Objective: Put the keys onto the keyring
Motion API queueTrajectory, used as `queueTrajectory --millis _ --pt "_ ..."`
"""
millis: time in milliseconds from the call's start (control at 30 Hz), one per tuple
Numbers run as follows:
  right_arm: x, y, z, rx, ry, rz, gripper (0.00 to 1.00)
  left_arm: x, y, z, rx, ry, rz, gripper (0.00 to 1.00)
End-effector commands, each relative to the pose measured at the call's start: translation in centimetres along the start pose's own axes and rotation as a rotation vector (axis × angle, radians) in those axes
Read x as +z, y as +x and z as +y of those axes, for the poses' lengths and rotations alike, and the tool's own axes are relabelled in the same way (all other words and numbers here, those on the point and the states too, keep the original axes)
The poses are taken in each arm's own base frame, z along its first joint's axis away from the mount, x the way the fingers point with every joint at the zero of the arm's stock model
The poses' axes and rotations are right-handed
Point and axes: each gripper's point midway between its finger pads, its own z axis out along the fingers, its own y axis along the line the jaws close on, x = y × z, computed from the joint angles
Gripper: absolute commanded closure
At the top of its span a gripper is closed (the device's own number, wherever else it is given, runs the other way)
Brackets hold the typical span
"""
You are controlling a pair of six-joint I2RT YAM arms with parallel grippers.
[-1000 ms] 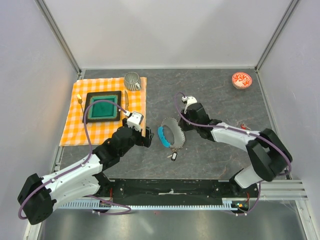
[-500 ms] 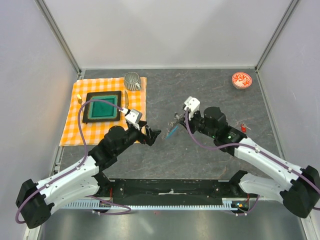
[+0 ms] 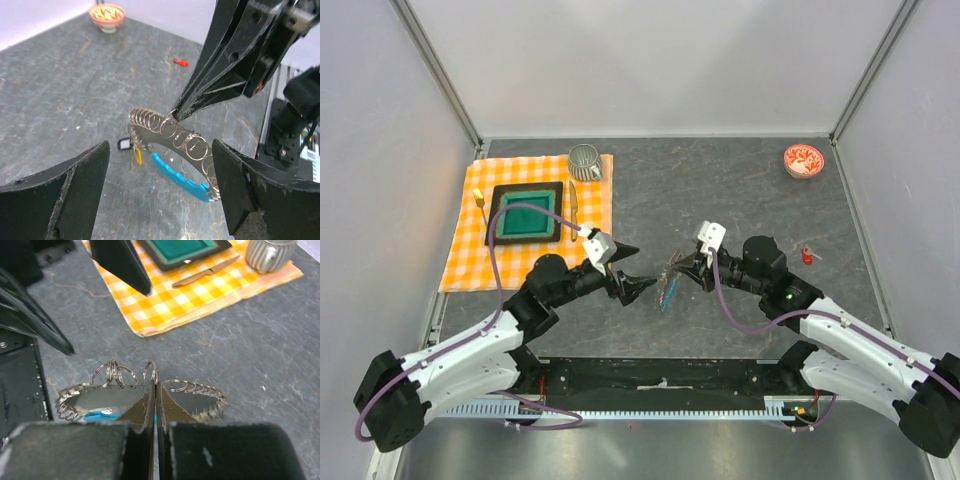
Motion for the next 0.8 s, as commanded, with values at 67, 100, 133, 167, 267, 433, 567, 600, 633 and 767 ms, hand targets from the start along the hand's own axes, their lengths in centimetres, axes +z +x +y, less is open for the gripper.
queueTrajectory --millis 67,100,133,167,267,433,567,600,633,767 --pt "-0.7 -4.1 3.1 -0.113 -0.173 -0.194 0.97 2.0 -1.6 -1.7 0.152 0.151 -0.031 0.13" --pt "-0.8 -4.2 3.7 -0.120 -0.202 -0.203 0.97 2.2 -1.6 -1.5 0.169 0.148 -0.030 0.16" --pt "-0.9 -4.1 3.9 -0.128 -0.214 -0.206 0.97 2.4 -1.8 -1.4 0.175 0.143 -0.029 0.16" --pt "-0.9 -4.1 4.0 -0.132 -0.223 -0.208 0.97 2.5 -2.0 -1.3 0.184 0.143 -0.030 0.17" --pt "-0.8 -3.9 4.5 -0.137 -0.256 -0.196 0.96 2.4 -2.7 -1.3 0.213 0.144 -0.043 0.21" --pt "-0.5 -4.4 4.7 -0.144 -0.283 -0.178 0.95 2.5 -2.7 -2.5 0.226 0.224 -0.032 0.26" --pt "-0.3 -4.9 3.7 -0.112 -0.239 -0.138 0.95 2.6 -2.3 -3.0 0.169 0.249 0.014 0.27" --pt "-0.3 -5.1 3.5 -0.111 -0.223 -0.132 0.95 2.6 -2.1 -3.3 0.155 0.263 0.020 0.27" --pt "-0.4 -5.3 3.2 -0.107 -0.206 -0.128 0.96 2.5 -1.8 -3.7 0.133 0.283 0.033 0.27" --pt "-1.0 -6.3 2.0 -0.112 -0.114 -0.163 0.96 2.6 -0.2 -5.0 0.016 0.358 0.095 0.27"
